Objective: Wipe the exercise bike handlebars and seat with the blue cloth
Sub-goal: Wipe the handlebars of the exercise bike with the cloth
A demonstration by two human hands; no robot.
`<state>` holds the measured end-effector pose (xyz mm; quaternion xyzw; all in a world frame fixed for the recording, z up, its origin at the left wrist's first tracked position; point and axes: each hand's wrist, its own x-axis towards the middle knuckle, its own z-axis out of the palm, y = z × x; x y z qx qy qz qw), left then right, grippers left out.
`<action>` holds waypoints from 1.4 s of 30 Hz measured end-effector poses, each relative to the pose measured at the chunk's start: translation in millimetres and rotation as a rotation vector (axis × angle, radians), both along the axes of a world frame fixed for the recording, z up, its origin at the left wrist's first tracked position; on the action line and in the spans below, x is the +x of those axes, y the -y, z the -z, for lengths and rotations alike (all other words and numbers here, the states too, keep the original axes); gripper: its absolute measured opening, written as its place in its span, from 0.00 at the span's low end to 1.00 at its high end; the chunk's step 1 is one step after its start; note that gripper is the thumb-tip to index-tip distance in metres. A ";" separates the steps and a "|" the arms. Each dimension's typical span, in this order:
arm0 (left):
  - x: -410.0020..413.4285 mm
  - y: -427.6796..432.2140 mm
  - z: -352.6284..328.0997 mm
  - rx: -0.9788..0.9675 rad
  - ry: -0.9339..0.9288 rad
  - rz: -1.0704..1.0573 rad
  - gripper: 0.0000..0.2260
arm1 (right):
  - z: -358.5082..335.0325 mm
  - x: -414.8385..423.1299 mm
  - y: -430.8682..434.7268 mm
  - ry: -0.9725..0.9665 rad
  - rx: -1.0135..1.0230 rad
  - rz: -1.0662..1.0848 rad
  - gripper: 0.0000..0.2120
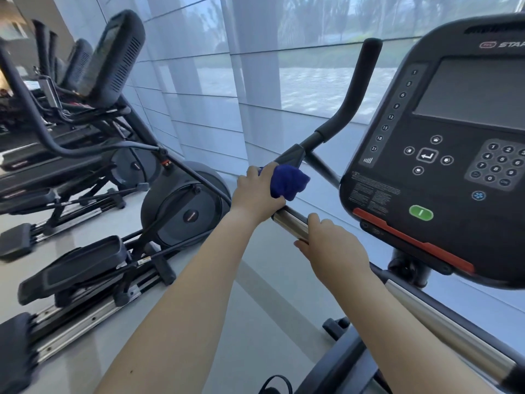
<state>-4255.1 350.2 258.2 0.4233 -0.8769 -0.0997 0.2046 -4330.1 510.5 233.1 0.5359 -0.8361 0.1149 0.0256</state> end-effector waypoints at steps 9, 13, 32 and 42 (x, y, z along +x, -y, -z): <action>36.6 -7.3 30.6 0.230 -0.251 0.111 0.26 | 0.2 0.6 -0.5 0.020 -0.008 -0.006 0.14; 20.3 -2.7 28.3 0.214 -0.304 0.046 0.27 | 2.0 0.1 -0.8 0.018 -0.018 0.002 0.14; -51.3 81.4 -11.6 -0.017 -0.051 0.063 0.25 | 2.2 1.3 5.0 -0.015 0.066 0.022 0.16; -111.0 105.1 -29.4 -0.092 -0.072 0.110 0.25 | 5.3 -0.5 14.5 0.016 0.114 0.067 0.20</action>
